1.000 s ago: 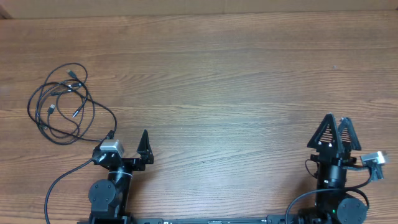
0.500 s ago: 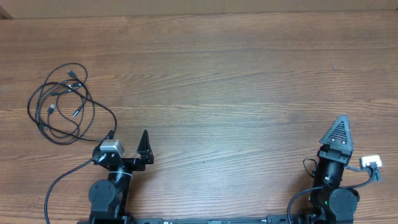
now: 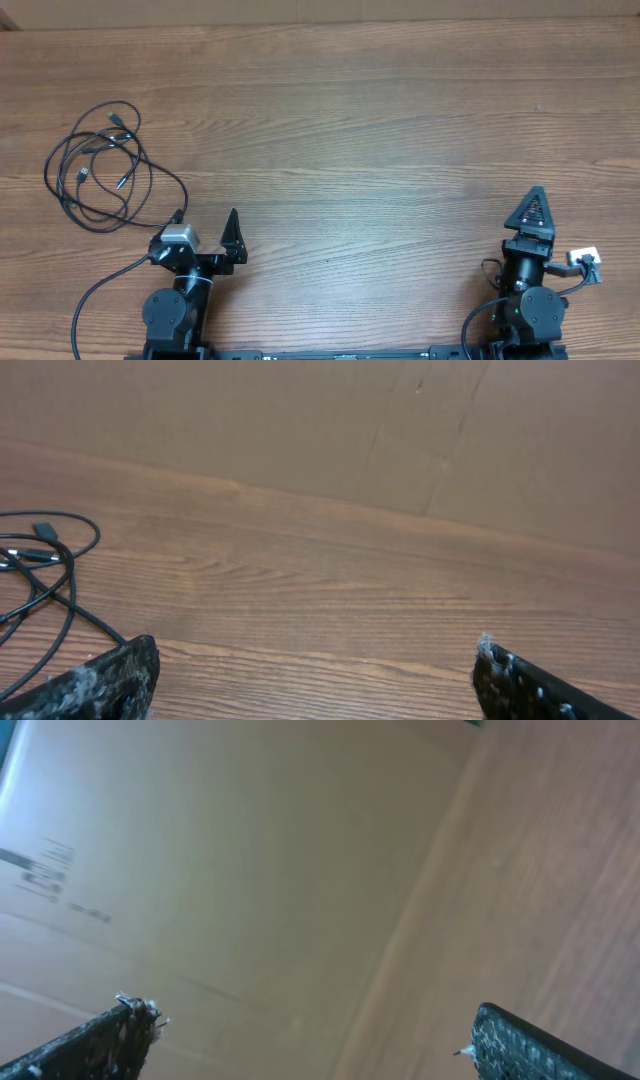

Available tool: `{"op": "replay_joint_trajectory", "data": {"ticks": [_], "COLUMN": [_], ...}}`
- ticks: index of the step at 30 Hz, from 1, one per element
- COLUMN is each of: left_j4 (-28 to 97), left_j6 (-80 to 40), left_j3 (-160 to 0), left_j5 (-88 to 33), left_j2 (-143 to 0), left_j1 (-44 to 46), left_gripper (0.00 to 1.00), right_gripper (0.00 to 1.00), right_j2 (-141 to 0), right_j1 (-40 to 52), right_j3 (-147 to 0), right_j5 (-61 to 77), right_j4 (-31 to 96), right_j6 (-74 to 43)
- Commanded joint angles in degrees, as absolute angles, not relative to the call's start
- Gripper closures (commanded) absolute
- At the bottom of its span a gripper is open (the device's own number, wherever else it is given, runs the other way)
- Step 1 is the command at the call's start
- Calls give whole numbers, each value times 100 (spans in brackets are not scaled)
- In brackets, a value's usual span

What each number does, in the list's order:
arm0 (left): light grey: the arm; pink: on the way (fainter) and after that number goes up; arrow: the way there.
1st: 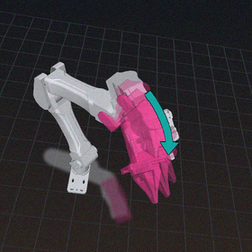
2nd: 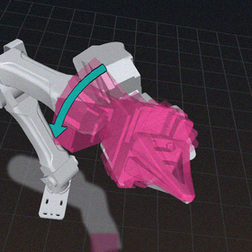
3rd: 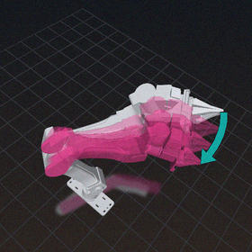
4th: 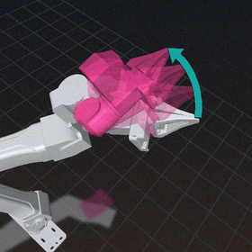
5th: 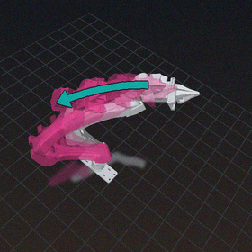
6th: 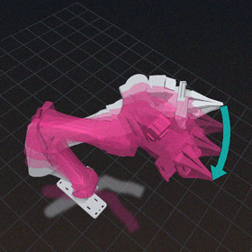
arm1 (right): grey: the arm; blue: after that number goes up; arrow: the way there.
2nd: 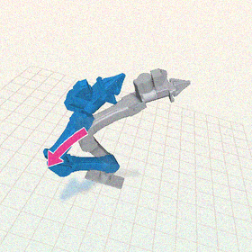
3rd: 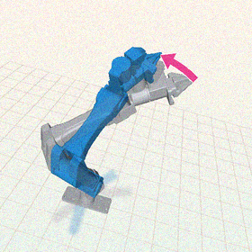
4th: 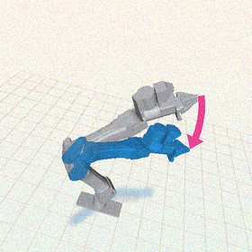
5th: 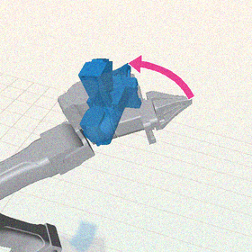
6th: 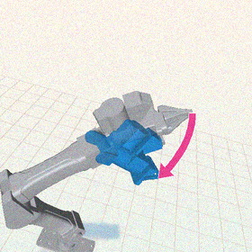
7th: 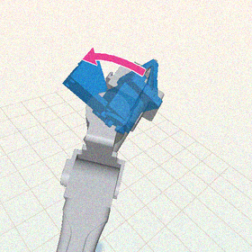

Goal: Untangle cables

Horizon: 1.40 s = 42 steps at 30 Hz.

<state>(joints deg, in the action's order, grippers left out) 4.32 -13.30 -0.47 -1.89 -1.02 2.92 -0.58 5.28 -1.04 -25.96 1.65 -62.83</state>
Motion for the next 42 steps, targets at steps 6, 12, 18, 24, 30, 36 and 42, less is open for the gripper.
{"op": "replay_joint_trajectory", "data": {"ticks": [6,12,18,24,30,36,42], "left_j4": [443,443,445,445,443,443,443], "left_j6": [-1243,-1243,-1240,-1243,-1240,-1243,-1240], "left_j3": [-32,-32,-32,-32,-32,-32,-32], "left_j5": [-235,-235,-235,-235,-235,-235,-235], "left_j2": [-108,-108,-108,-108,-108,-108,-108], "left_j1": [314,314,314,314,314,314,314], "left_gripper": [1,0,1,0,0,0,1], "right_gripper": [0,0,0,0,0,0,0], "right_j2": [-12,-12,-12,-12,-12,-12,-12], "right_j1": [548,545,548,552,552,552,552], "right_j3": [-43,-43,-43,-43,-43,-43,-43], "right_j5": [-2655,-2746,-2716,-2047,-440,-432,-436], "right_j4": [294,298,301,-60,-91,454,456], "right_j6": [-6298,-6252,-6099,-3398,-113,183,233]}}
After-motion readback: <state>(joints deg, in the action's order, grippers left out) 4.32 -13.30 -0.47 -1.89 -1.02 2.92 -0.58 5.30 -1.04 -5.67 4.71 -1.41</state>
